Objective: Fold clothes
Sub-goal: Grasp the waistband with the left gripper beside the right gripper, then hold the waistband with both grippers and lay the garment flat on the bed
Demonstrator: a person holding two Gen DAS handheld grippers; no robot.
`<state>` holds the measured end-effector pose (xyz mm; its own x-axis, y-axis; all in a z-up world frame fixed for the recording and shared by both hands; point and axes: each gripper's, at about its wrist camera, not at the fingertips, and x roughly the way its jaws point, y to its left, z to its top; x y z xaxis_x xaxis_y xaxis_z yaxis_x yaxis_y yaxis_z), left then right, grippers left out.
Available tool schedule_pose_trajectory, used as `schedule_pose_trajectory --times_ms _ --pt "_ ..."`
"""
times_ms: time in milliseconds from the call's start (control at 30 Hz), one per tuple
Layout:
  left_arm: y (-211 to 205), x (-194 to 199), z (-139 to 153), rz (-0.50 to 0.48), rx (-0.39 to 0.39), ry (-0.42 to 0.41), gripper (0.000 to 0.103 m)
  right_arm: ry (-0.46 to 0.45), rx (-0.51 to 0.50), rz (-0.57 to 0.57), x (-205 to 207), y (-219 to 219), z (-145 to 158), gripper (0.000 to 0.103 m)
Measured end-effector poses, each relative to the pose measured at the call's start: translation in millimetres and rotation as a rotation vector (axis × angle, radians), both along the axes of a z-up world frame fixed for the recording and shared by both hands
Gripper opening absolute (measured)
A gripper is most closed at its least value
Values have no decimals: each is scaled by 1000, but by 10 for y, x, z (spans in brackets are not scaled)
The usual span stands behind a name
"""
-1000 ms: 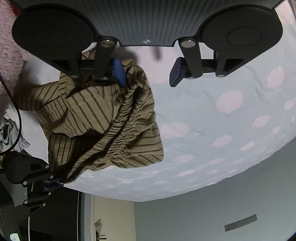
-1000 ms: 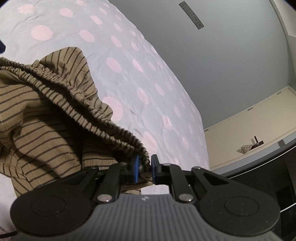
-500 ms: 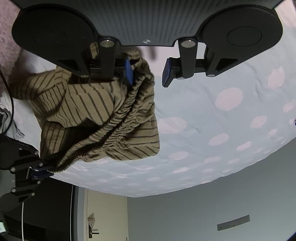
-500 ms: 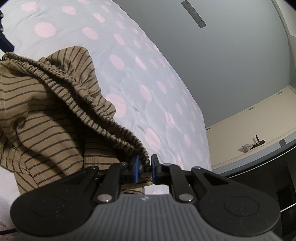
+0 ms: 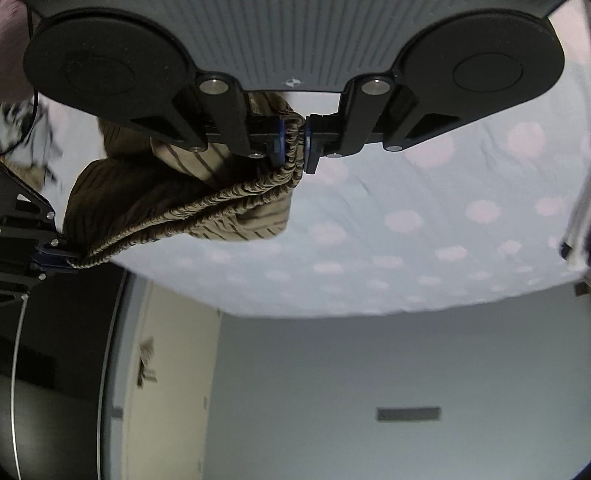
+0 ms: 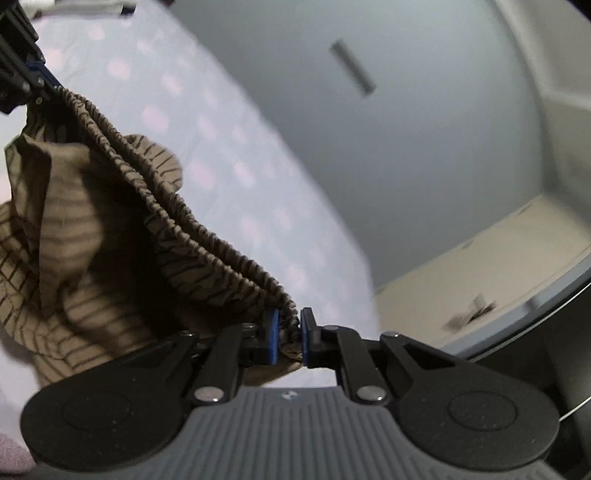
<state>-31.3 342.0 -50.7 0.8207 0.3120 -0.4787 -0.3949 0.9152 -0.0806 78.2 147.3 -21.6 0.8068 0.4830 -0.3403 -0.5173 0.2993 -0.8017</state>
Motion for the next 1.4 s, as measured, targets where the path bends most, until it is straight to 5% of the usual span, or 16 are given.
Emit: schedule_pose_trajectory --times_ms 100,400,567,833,1033,1133,1400 --pt "-31 -204 442 23 36 -50 10 -28 89 38 -135 -87 376 13" --pt "-528 -789 1877 40 311 -153 10 -161 304 120 -496 -479 1279 13" --pt "-879 -1135 2292 43 425 -168 10 -153 431 162 -694 -783 1691 13" --pt "-711 -1071 2368 81 452 -26 10 -113 460 242 -701 -674 1917 13" --pt "-153 -508 2118 161 392 136 10 -106 365 255 -373 -5 1641 12" --pt "101 -222 2110 214 427 171 10 -130 321 244 -118 423 1535 11" --pt "439 289 2765 298 581 61 10 -320 348 188 597 1427 1727 11"
